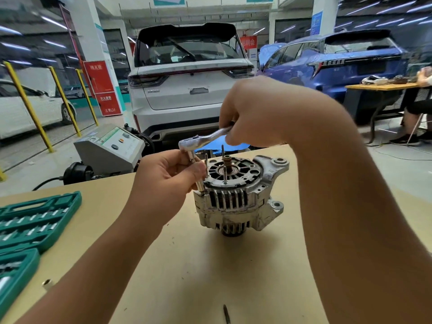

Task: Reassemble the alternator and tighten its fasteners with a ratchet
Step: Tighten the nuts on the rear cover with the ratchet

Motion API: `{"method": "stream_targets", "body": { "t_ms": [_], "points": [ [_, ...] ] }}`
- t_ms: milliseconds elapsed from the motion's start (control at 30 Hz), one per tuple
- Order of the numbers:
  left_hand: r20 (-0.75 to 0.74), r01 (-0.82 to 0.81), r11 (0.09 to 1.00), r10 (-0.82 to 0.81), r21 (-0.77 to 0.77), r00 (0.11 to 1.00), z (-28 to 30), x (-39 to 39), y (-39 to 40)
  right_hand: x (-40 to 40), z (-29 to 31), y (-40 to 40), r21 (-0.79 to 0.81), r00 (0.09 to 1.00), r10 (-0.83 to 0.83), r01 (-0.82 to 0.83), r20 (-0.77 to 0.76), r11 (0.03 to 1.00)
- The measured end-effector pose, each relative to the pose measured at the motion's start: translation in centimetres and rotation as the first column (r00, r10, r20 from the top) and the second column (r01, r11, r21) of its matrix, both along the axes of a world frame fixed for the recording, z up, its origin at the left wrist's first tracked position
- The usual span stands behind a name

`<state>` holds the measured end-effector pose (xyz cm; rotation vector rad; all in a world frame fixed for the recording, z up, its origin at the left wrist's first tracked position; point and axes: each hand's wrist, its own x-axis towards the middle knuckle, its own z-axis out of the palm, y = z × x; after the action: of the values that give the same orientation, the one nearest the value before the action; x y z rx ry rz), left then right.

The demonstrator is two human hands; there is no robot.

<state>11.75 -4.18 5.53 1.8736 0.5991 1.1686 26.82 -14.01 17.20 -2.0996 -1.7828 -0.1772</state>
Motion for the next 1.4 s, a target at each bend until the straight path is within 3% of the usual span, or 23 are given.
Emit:
{"method": "stream_targets", "body": {
  "t_ms": [167,333,500,667,867,967,1067,1233,1400],
  "points": [
    [-0.026,0.010,1.000,-0.010,0.001,1.000,0.0,-0.2,-0.1,0.9,1.0,-2.0,-0.096,0.983,0.157,-0.167,-0.096,0.981],
    [-0.081,0.031,0.999,-0.027,0.038,0.996,0.3,-0.1,0.0,1.3,0.3,-0.9,-0.048,0.999,-0.004,0.002,-0.043,0.999],
    [-0.066,0.047,0.996,-0.042,0.080,0.997,0.1,-0.3,-0.1,0.8,1.1,-2.2,-0.163,0.970,0.184,-0.209,-0.156,0.964],
    [-0.113,0.090,0.993,-0.081,0.077,0.990,0.4,-0.4,0.1,0.2,0.2,-0.6,-0.043,1.000,0.023,-0.023,0.006,0.999],
    [-0.022,0.049,0.996,-0.048,0.072,0.999,-0.1,0.0,-0.4,-0.2,1.0,-1.8,-0.178,0.981,0.185,-0.192,-0.057,0.965],
    [-0.039,0.044,0.997,-0.042,0.057,0.998,0.0,-0.2,0.0,0.3,0.5,-0.8,-0.079,0.993,0.113,-0.117,-0.044,0.990],
    [-0.035,0.048,0.998,-0.047,0.031,0.998,0.1,-0.2,0.0,0.1,0.3,0.1,-0.096,0.999,0.040,-0.038,0.019,0.995],
    [-0.012,0.005,0.997,-0.004,0.080,1.000,-0.3,-0.2,-0.3,0.3,0.3,-0.1,-0.091,0.995,0.090,-0.093,-0.040,0.991],
    [0.008,0.033,0.999,-0.033,0.018,0.999,-0.2,0.0,-0.3,0.7,0.7,-0.6,-0.057,0.997,0.070,-0.072,-0.029,0.996]
  ]
}}
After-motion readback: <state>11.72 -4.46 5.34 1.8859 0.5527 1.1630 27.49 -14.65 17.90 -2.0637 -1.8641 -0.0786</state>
